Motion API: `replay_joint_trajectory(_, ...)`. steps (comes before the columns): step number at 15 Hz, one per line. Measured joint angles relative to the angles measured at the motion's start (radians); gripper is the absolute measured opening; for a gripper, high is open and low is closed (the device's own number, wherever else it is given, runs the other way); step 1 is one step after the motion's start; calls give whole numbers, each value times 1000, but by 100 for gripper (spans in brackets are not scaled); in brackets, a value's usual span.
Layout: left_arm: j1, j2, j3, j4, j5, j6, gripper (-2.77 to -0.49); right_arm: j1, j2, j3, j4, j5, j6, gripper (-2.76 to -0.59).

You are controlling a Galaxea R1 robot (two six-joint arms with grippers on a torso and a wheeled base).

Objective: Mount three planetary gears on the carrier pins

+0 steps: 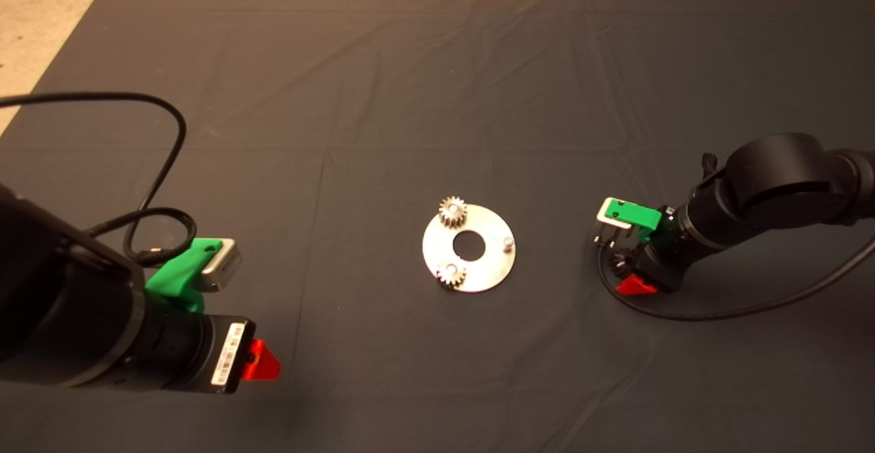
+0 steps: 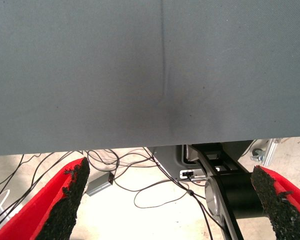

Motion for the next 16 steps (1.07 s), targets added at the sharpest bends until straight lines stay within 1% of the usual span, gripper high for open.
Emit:
replay_joint_trajectory(1, 0, 0, 0, 0, 0, 0, -95, 0, 3, 0, 0, 0, 0, -127)
replay_joint_trajectory(2, 0, 0, 0, 0, 0, 0, -95, 0, 6, 0, 0, 0, 0, -133)
replay_joint_trajectory(3, 5, 0, 0, 0, 0, 0, -95, 0, 6, 0, 0, 1, 0, -140)
replay_joint_trajectory(5, 17, 0, 1, -4, 0, -1, -95, 0, 6, 0, 0, 0, 0, -140)
replay_joint_trajectory(6, 19, 0, 1, -4, 0, -1, -95, 0, 6, 0, 0, 0, 0, -142)
replay_joint_trajectory(7, 20, 0, 2, -5, 0, -1, -95, 0, 7, 0, 0, 0, 0, -153)
replay_joint_trajectory(8, 23, 1, 2, -6, 0, -1, -95, 0, 12, 0, 0, -1, 0, -155)
replay_joint_trajectory(9, 26, 1, 2, -8, 0, -1, -95, -1, 17, 0, 0, 1, 0, -155)
replay_joint_trajectory(10, 27, 1, 2, -8, 0, -1, -95, -4, 17, 0, -1, 0, 0, -157)
replay_joint_trajectory(11, 28, 0, 2, -11, 0, -1, -95, -6, 17, 0, -6, -3, 0, -167)
replay_joint_trajectory(15, 28, 1, 2, -11, 0, 0, -95, -11, 17, -4, -9, -3, 0, -168)
replay_joint_trajectory(16, 28, 0, 2, -11, 0, 0, -95, -11, 17, -6, -9, -4, 0, -173)
